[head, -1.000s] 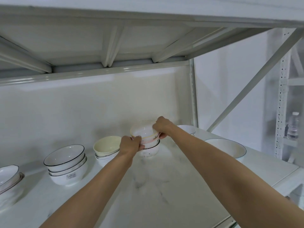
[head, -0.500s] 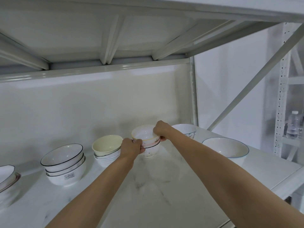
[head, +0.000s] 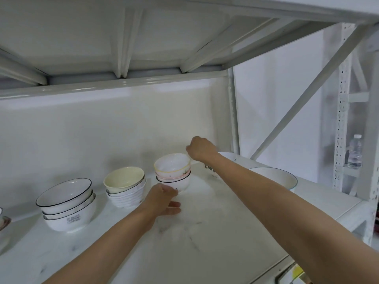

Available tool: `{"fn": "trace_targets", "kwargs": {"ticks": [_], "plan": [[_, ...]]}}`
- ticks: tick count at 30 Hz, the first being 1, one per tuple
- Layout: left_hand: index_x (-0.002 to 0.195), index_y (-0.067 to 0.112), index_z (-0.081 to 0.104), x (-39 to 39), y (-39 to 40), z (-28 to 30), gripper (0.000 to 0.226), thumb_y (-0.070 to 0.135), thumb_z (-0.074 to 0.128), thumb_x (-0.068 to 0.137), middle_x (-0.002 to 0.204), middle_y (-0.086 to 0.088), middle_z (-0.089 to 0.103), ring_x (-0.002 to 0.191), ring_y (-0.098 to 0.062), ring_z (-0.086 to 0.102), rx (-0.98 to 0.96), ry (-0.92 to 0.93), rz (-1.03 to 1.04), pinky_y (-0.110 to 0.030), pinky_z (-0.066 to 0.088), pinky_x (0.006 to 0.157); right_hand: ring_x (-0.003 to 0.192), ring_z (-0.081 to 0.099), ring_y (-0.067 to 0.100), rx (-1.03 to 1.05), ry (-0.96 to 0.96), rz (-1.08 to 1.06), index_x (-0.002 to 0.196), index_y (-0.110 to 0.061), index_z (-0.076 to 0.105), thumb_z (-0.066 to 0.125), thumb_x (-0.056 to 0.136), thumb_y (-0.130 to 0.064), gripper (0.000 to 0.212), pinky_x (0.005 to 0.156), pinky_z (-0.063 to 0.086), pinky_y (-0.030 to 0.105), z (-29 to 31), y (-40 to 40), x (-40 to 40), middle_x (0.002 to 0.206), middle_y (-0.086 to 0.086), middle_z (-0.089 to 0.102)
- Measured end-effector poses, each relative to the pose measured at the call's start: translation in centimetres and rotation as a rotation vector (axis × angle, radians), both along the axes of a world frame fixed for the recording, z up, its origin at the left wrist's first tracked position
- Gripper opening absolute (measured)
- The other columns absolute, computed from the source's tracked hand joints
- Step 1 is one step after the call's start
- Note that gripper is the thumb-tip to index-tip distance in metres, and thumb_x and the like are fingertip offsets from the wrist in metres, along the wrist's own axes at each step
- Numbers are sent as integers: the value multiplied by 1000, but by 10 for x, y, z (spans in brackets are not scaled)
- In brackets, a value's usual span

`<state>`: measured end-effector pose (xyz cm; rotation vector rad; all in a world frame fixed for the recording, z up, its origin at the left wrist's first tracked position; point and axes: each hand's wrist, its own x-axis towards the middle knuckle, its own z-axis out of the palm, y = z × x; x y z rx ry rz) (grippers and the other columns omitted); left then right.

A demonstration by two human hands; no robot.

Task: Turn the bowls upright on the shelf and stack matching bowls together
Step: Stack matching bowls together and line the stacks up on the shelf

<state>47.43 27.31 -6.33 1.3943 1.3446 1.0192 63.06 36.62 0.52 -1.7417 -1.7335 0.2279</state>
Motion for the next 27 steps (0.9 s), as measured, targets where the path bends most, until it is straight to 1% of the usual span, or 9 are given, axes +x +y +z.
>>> {"fn": "trace_targets", "kwargs": {"ticks": [2,4,7,12,16,18,20,24,27], "plan": [[92,3,55,15,-7,9,7,7,53,96,97,-13,51,70,-25,62,-50,-22,-86,-31,62,59,79,58,27,-13,17,36,97,-3,56,46,88,-17,19,72,47,28,8,0,9,85,6,58],[100,2,56,33,-9,14,10,11,55,96,99,-15,56,70,-25,65,-80,-4,-203,-34,62,67,67,64,22,-72,28,121,98,-1,66,48,87,-17,26,68,53,27,13,-2,21,76,6,67],[110,0,56,65,-9,16,23,18,57,96,101,-15,59,72,-26,67,-123,23,-322,-39,61,77,57,59,15,-217,-47,253,87,-7,70,51,92,-24,25,59,46,24,23,-15,44,71,3,66],[123,1,48,117,-11,21,50,42,52,95,91,-18,63,66,-24,65,-224,138,-456,-35,60,69,67,62,15,-401,-154,291,83,-14,70,58,93,-36,27,71,47,28,35,-27,116,77,0,67],[130,5,41,144,-8,24,66,56,52,91,85,-20,68,64,-23,68,-316,200,-562,-32,59,63,89,68,17,-541,-245,290,96,-14,69,68,85,-46,33,88,53,34,30,-35,171,100,3,71],[132,4,42,154,-4,24,65,54,53,91,88,-22,67,66,-23,69,-337,201,-572,-31,60,65,95,69,20,-660,-260,312,109,-14,68,71,80,-50,46,93,55,38,22,-42,192,105,4,71],[133,-2,42,162,1,22,61,42,55,93,88,-24,68,68,-25,71,-359,223,-551,-33,61,67,87,69,22,-778,-244,359,117,-12,66,73,80,-46,51,88,57,40,13,-46,209,100,5,71],[125,-16,44,171,6,23,44,11,43,91,86,-28,68,71,-31,72,-408,249,-536,-38,61,76,83,70,27,-927,-105,443,118,-3,63,69,89,-20,34,62,61,32,-9,-44,229,96,10,71],[123,-19,44,173,9,26,41,5,38,90,89,-30,66,71,-32,72,-425,251,-531,-38,62,74,78,71,23,-944,-6,493,122,3,58,57,95,-4,28,57,60,30,-19,-39,234,100,14,67]]}}
